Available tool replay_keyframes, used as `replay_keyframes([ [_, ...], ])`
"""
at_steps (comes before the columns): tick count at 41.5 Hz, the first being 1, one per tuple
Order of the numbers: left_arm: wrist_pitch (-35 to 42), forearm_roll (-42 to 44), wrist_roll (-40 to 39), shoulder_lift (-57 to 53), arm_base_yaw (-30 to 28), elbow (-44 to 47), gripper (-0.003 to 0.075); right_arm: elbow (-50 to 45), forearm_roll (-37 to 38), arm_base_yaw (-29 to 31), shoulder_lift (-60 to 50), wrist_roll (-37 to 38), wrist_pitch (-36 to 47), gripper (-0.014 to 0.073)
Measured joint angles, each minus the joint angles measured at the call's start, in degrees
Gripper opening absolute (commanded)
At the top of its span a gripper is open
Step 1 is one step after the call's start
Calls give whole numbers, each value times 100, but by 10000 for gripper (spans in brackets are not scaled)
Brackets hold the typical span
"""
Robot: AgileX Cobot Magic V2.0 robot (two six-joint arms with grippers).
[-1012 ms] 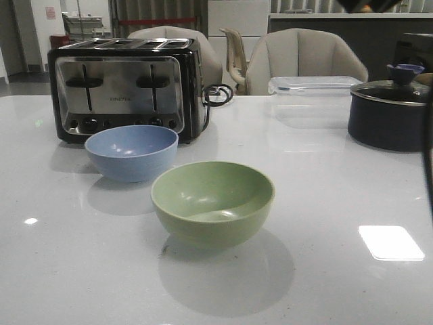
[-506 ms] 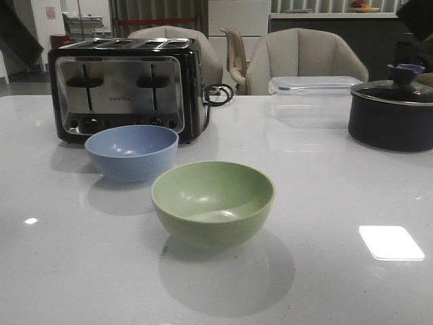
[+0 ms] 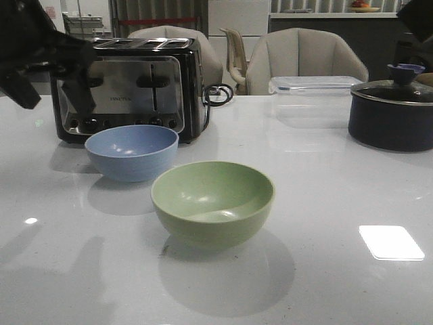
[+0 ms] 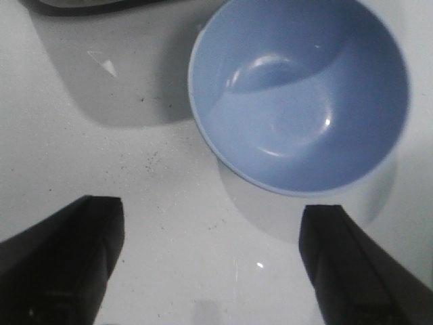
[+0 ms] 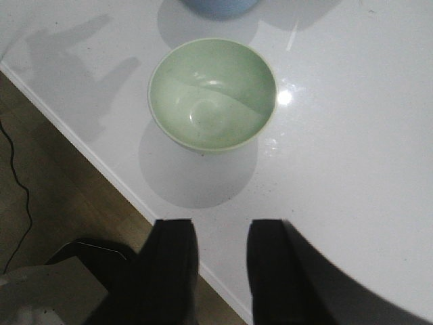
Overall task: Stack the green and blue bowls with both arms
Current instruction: 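Lower the left gripper onto the blue bowl rim and grasp it, then lift the blue bowl and lower it into the green bowl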
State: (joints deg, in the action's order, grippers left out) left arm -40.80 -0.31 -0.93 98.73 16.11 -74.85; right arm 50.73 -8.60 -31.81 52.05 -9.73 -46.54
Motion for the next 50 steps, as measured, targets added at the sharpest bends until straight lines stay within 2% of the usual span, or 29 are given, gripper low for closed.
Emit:
replay_keyframes([
  [13, 544, -360, 0, 1347, -157, -772, 581, 0, 0, 0, 0, 0, 0, 324],
  [16, 633, -465, 0, 1568, -157, -953, 552, 0, 0, 0, 0, 0, 0, 324],
  [20, 700, -553, 0, 1799, -157, -1145, 438, 0, 0, 0, 0, 0, 0, 324],
  [26, 722, -588, 0, 1897, -157, -1222, 226, 0, 0, 0, 0, 0, 0, 324],
  [31, 710, -600, 0, 1897, -179, -1224, 94, 0, 0, 0, 0, 0, 0, 324],
  [42, 330, -547, 11, 1713, -188, -1224, 98, 0, 0, 0, 0, 4, 0, 324],
  [50, -167, -506, 196, 788, -188, -1224, 98, 0, 0, 0, 0, 4, 0, 324],
])
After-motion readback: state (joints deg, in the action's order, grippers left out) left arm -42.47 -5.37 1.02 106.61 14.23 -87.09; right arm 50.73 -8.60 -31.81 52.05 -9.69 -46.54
